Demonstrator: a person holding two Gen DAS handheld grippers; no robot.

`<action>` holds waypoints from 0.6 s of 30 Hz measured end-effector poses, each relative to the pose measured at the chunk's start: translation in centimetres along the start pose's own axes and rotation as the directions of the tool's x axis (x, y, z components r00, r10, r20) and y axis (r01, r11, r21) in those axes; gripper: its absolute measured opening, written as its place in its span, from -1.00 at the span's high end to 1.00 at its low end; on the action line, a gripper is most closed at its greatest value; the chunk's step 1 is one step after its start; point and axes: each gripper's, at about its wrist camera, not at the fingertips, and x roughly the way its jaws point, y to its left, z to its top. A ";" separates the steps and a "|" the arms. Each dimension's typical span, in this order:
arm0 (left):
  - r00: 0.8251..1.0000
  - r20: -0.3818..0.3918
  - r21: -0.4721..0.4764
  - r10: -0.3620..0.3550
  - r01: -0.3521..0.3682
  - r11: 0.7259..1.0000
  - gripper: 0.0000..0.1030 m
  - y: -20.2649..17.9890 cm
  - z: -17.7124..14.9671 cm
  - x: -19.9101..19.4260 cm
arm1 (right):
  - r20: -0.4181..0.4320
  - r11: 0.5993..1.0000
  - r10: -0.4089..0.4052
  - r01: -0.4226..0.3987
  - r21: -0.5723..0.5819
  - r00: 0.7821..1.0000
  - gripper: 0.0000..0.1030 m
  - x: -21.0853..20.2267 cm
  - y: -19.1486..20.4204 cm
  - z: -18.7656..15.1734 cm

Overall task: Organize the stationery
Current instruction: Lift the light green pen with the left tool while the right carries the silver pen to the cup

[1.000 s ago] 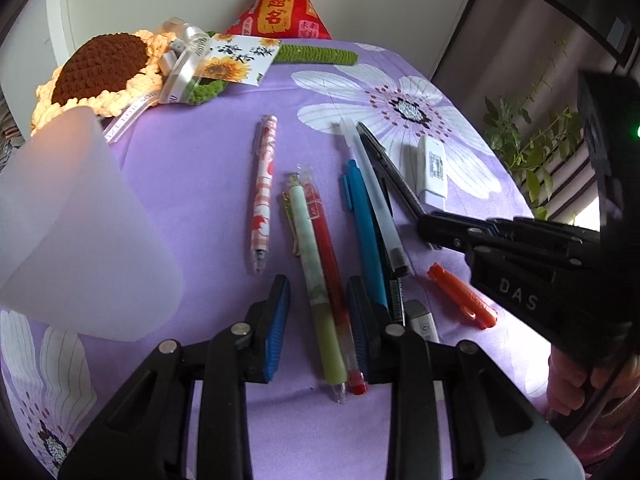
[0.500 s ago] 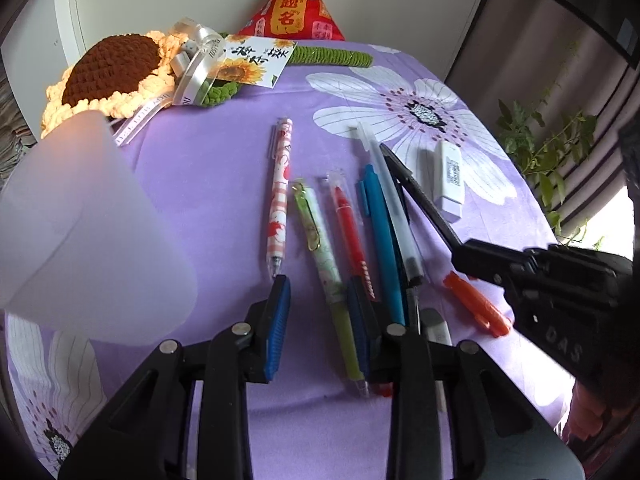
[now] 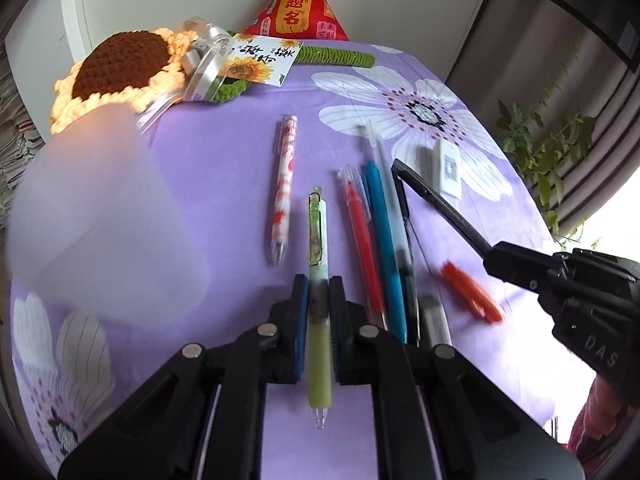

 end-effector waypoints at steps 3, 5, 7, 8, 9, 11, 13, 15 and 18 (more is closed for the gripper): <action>1.000 0.008 0.000 0.021 -0.021 1.000 0.84 0.4 -1.5 -1.4 | 0.006 1.000 0.008 -0.008 -0.015 1.000 0.90 -1.4 0.5 -1.2; 1.000 0.004 -0.006 0.023 -0.023 1.000 0.84 0.6 -2.4 -2.0 | 0.006 1.000 0.016 -0.016 -0.021 1.000 0.90 -2.4 0.8 -2.4; 1.000 0.000 -0.010 0.025 -0.025 1.000 0.84 0.6 -3.6 -2.7 | 0.003 0.999 0.016 -0.016 -0.028 1.000 0.90 -3.3 1.1 -3.8; 1.000 -0.002 -0.010 0.028 -0.028 1.000 0.84 0.6 -4.2 -3.0 | 0.004 0.999 0.014 -0.014 -0.032 1.000 0.91 -3.6 1.1 -4.4; 1.000 -0.003 -0.005 0.029 -0.029 1.000 0.84 0.5 -4.7 -3.2 | -0.001 0.999 0.009 -0.009 -0.040 1.000 0.90 -4.0 1.3 -5.3; 1.000 -0.009 0.004 0.028 -0.028 1.000 0.84 0.2 -5.5 -3.4 | -0.009 0.999 0.008 -0.008 -0.049 1.000 0.91 -4.4 1.4 -6.7; 1.000 -0.021 0.015 0.022 -0.022 1.000 0.84 -0.2 -6.6 -3.5 | -0.036 0.998 0.010 -0.012 -0.058 0.999 0.91 -4.6 1.4 -8.3; 0.999 -0.037 0.023 0.017 -0.016 1.000 0.84 -0.5 -7.4 -3.3 | -0.067 0.998 0.014 -0.017 -0.057 0.998 0.91 -4.5 1.2 -9.7; 0.999 -0.044 0.034 0.016 -0.015 0.999 0.84 -0.8 -8.0 -3.1 | -0.109 0.999 0.005 -0.010 -0.040 0.994 0.90 -4.0 0.6 -11.0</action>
